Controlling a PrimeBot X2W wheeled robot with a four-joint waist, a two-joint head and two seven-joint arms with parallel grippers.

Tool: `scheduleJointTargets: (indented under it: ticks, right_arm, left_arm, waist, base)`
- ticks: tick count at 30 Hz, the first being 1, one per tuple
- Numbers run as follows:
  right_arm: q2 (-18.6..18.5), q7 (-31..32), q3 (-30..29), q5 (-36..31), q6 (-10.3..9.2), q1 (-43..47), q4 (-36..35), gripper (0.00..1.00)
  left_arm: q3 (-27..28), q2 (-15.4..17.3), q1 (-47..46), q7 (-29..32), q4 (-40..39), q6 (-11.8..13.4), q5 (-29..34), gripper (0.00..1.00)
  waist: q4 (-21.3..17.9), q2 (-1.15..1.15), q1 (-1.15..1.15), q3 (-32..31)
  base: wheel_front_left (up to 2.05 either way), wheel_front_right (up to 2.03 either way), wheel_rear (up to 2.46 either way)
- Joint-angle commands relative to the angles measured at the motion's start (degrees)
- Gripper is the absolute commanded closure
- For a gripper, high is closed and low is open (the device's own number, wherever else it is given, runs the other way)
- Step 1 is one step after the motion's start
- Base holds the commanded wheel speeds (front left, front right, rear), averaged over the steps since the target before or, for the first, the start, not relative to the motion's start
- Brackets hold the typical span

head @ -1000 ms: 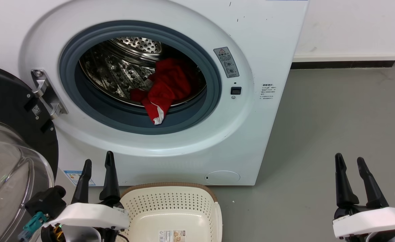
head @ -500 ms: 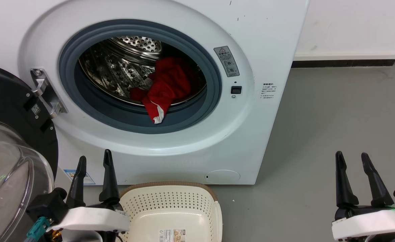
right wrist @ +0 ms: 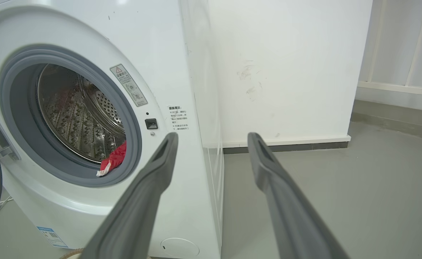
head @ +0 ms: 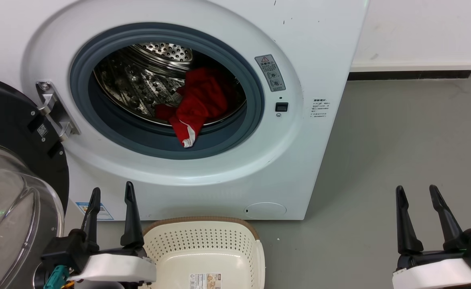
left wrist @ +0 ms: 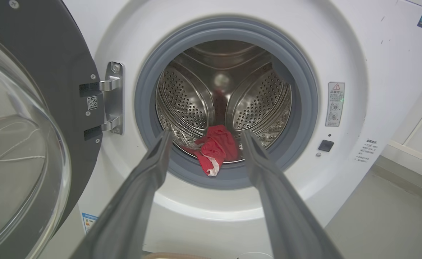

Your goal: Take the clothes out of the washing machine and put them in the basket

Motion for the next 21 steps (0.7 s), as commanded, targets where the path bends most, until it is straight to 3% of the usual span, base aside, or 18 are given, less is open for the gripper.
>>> scheduleJointTargets:
  ticks: [1, 21]
  right_arm:
    - [-0.21, -0.56, 0.09, -1.26, 0.00, 0.29, -0.72, 0.00]
    - [-0.19, -2.81, 0.08, -6.94, -0.01, 1.93, -3.25, 0.00]
  left_arm:
    - [0.14, -0.05, 0.49, -0.57, -0.57, -0.05, 1.33, 0.00]
    - [0.60, -0.32, 1.80, -2.86, -1.61, -1.05, 8.38, 0.00]
  waist:
    - [-0.01, 0.00, 0.00, 0.01]
    - [0.00, 0.00, 0.00, 0.06]
  base:
    - [0.00, 0.00, 0.00]
    - [0.00, 0.00, 0.00]
